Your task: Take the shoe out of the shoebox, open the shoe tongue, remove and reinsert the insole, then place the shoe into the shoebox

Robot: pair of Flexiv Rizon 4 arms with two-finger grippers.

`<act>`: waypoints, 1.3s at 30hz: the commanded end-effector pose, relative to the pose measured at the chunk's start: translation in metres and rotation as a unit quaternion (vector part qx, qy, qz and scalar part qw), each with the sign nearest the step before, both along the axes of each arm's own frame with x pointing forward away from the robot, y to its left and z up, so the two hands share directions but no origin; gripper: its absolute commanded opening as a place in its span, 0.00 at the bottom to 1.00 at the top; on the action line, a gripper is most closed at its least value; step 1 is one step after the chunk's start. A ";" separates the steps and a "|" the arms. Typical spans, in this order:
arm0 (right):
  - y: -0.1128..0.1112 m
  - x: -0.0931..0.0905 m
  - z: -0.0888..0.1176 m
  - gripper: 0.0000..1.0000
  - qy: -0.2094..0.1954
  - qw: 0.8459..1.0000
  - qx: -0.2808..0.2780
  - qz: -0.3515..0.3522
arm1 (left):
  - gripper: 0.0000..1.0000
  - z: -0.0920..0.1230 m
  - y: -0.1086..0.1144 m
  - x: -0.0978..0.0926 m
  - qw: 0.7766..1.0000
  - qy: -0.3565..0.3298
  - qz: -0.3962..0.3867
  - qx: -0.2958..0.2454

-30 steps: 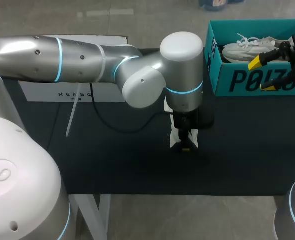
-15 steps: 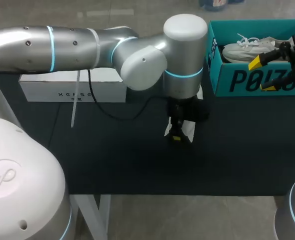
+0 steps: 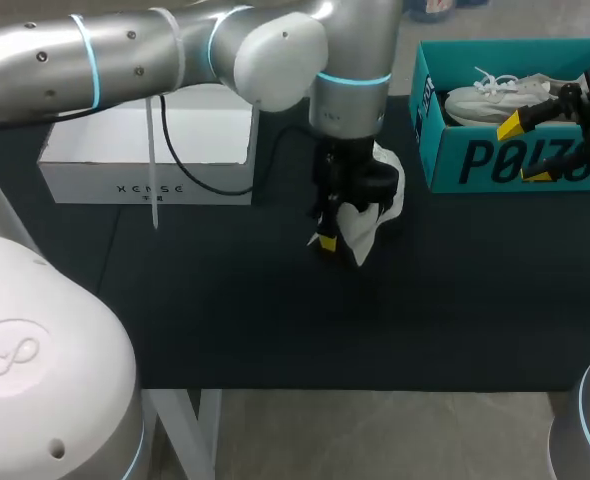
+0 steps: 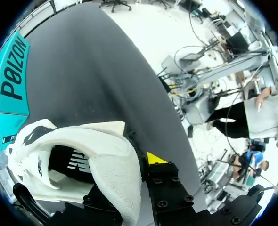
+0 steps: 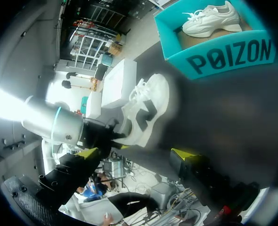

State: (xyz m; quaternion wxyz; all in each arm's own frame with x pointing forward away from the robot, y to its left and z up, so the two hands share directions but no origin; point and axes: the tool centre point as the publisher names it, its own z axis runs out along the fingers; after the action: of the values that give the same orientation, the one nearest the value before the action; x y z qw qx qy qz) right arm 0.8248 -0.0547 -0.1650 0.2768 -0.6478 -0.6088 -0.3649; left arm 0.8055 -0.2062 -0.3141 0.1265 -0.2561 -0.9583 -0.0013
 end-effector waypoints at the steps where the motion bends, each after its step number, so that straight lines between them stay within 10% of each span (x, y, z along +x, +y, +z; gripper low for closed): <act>1: 0.000 0.000 0.000 1.00 0.000 1.000 -0.001 0.000 | 0.00 0.001 -0.002 0.001 1.000 0.001 -0.001 0.001; 6: 0.000 0.000 0.000 1.00 0.000 1.000 -0.001 0.000 | 0.00 0.020 0.041 0.018 0.976 0.015 -0.214 -0.041; 9: 0.000 0.000 0.000 1.00 0.000 1.000 -0.001 0.000 | 0.00 0.050 0.079 0.047 0.913 0.123 -0.370 -0.117; 33: 0.000 0.000 0.000 1.00 0.000 1.000 -0.001 0.000 | 0.00 0.050 0.079 0.047 0.913 0.123 -0.370 -0.117; 39: 0.000 0.000 0.000 1.00 0.000 1.000 -0.001 0.000 | 0.00 0.065 0.119 0.068 0.909 0.045 -0.407 -0.076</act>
State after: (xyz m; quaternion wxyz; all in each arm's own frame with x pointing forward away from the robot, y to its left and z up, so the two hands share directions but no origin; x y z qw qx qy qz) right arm 0.8249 -0.0548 -0.1651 0.2768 -0.6478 -0.6088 -0.3649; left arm 0.8804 -0.1092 -0.2647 0.1749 -0.6183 -0.7644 0.0526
